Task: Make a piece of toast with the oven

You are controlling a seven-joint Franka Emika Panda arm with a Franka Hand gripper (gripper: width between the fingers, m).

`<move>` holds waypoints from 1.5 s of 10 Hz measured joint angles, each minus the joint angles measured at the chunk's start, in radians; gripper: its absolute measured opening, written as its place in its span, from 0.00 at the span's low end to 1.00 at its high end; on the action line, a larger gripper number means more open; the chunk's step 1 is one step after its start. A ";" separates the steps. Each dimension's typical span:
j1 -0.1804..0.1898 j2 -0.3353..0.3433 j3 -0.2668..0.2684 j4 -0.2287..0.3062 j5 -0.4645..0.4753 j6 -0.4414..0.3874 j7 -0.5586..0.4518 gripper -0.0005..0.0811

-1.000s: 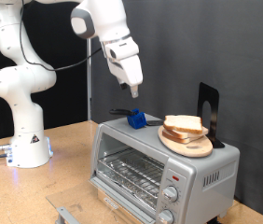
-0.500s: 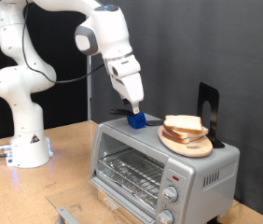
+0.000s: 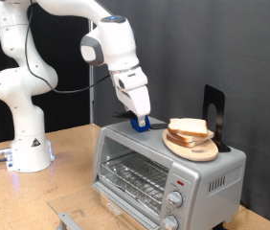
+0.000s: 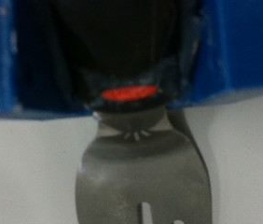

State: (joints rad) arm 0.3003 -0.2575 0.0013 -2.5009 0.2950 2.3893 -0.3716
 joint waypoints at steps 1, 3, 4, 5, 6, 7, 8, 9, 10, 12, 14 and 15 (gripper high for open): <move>0.001 0.005 0.000 0.002 0.015 0.000 -0.018 1.00; 0.004 0.010 0.000 0.004 0.036 0.000 -0.039 1.00; 0.005 0.014 0.000 0.006 0.039 -0.001 -0.039 1.00; 0.006 0.019 0.000 0.007 0.042 -0.005 -0.039 1.00; 0.006 0.023 0.000 0.007 0.046 -0.008 -0.039 1.00; 0.006 0.026 0.000 0.008 0.050 -0.010 -0.039 1.00; 0.006 0.028 0.000 0.008 0.057 -0.010 -0.039 1.00; 0.007 0.029 0.000 0.008 0.063 -0.010 -0.039 1.00; 0.007 0.029 0.000 0.008 0.066 -0.010 -0.039 0.88; 0.009 0.029 0.000 0.008 0.067 -0.014 -0.040 0.68; 0.010 0.029 0.000 0.011 0.067 -0.027 -0.041 0.61; 0.010 0.029 0.000 0.013 0.067 -0.039 -0.041 0.61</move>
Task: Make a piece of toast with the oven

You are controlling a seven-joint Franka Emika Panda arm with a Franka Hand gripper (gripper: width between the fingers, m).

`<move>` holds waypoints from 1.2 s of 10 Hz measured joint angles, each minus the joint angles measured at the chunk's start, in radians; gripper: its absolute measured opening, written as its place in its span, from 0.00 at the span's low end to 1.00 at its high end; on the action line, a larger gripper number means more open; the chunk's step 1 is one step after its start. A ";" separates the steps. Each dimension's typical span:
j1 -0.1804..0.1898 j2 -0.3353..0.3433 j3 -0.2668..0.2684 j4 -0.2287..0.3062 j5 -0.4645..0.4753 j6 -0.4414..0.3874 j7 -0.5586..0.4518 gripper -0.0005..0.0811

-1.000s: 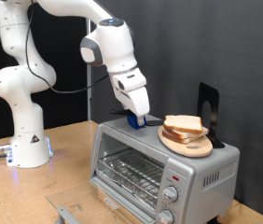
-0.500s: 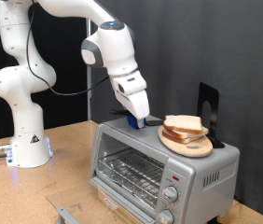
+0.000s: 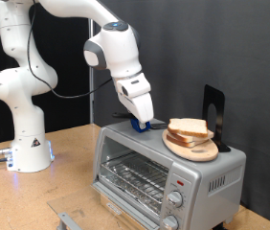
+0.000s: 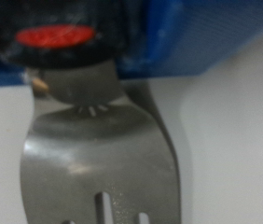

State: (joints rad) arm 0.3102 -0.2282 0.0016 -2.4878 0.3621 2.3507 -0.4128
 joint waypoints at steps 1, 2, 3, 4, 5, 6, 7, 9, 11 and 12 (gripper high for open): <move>0.000 0.000 0.000 0.002 0.000 -0.009 0.000 0.61; 0.000 0.000 0.000 0.003 0.000 -0.014 0.000 0.61; 0.000 0.000 0.000 0.004 0.000 -0.019 0.002 0.61; 0.000 0.000 0.000 0.005 0.000 -0.023 0.006 0.61; 0.000 0.000 0.000 0.006 0.000 -0.024 0.007 0.61; 0.000 0.000 0.000 0.006 0.000 -0.025 0.008 0.61; 0.000 0.000 0.000 0.006 0.000 -0.026 0.009 0.61; 0.000 0.003 0.000 0.006 -0.002 -0.027 0.013 0.76; 0.000 0.013 0.000 0.008 -0.002 -0.027 0.014 0.92; 0.000 0.015 0.000 0.010 -0.002 -0.027 0.014 0.98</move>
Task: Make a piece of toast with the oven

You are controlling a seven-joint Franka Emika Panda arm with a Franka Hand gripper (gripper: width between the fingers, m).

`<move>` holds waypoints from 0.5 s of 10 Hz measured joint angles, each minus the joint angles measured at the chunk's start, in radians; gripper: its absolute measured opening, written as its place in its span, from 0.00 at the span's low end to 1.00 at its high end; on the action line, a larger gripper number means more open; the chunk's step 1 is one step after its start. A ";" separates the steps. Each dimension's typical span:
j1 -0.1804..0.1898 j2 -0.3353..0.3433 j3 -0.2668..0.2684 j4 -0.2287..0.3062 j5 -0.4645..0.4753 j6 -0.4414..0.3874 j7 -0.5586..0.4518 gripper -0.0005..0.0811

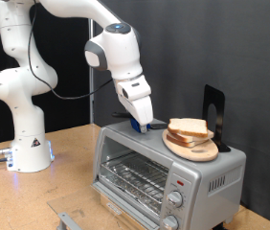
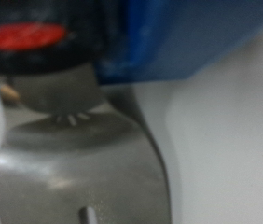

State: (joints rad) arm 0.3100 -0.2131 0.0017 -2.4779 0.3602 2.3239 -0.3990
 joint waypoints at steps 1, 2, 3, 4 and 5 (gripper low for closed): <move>0.000 0.000 0.000 0.001 0.001 0.001 -0.001 0.99; 0.000 0.000 0.000 0.003 0.005 0.001 -0.006 0.99; 0.000 0.000 0.000 0.006 0.015 0.001 -0.012 1.00; 0.001 0.000 0.000 0.011 0.027 0.000 -0.021 1.00; 0.001 -0.002 0.000 0.015 0.033 -0.001 -0.026 1.00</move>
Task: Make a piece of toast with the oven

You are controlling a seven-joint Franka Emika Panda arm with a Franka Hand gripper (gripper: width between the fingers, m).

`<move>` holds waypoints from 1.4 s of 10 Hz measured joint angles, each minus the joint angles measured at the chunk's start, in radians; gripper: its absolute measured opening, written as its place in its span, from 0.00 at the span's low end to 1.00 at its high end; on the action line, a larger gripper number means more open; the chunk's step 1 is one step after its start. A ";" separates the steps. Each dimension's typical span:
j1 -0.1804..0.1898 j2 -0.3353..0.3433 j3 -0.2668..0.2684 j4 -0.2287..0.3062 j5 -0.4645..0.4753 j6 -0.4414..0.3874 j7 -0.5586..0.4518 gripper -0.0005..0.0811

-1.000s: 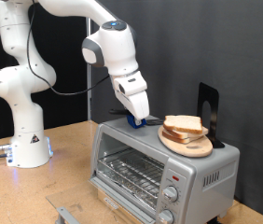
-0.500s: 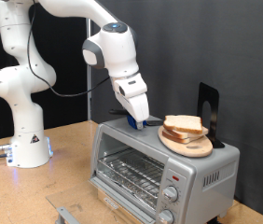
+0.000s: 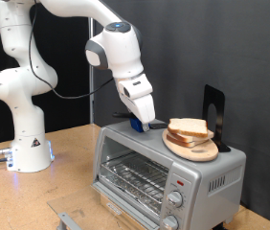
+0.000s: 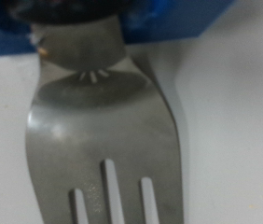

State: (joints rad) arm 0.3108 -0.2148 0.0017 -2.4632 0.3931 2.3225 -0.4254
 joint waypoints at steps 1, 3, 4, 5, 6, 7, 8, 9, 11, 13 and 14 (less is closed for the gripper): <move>0.000 0.000 0.000 0.004 0.001 -0.003 -0.001 1.00; 0.000 0.000 0.000 0.007 0.000 -0.007 -0.001 1.00; 0.000 0.000 0.001 0.008 0.000 -0.008 -0.001 1.00; 0.000 0.000 0.001 0.008 0.000 -0.010 0.000 1.00; 0.000 0.000 0.003 0.008 0.000 -0.013 -0.001 1.00; 0.000 0.000 0.005 0.008 0.001 -0.017 0.000 1.00; 0.000 0.000 0.007 0.008 0.001 -0.021 -0.001 1.00; 0.000 -0.001 0.011 0.008 0.000 -0.022 -0.009 1.00; 0.001 -0.004 0.020 0.000 -0.001 0.017 -0.045 0.88; 0.001 -0.006 0.027 -0.003 -0.008 0.021 -0.048 0.63; 0.001 -0.006 0.028 -0.003 -0.012 0.021 -0.048 0.60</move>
State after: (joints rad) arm 0.3122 -0.2211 0.0301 -2.4661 0.3814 2.3435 -0.4738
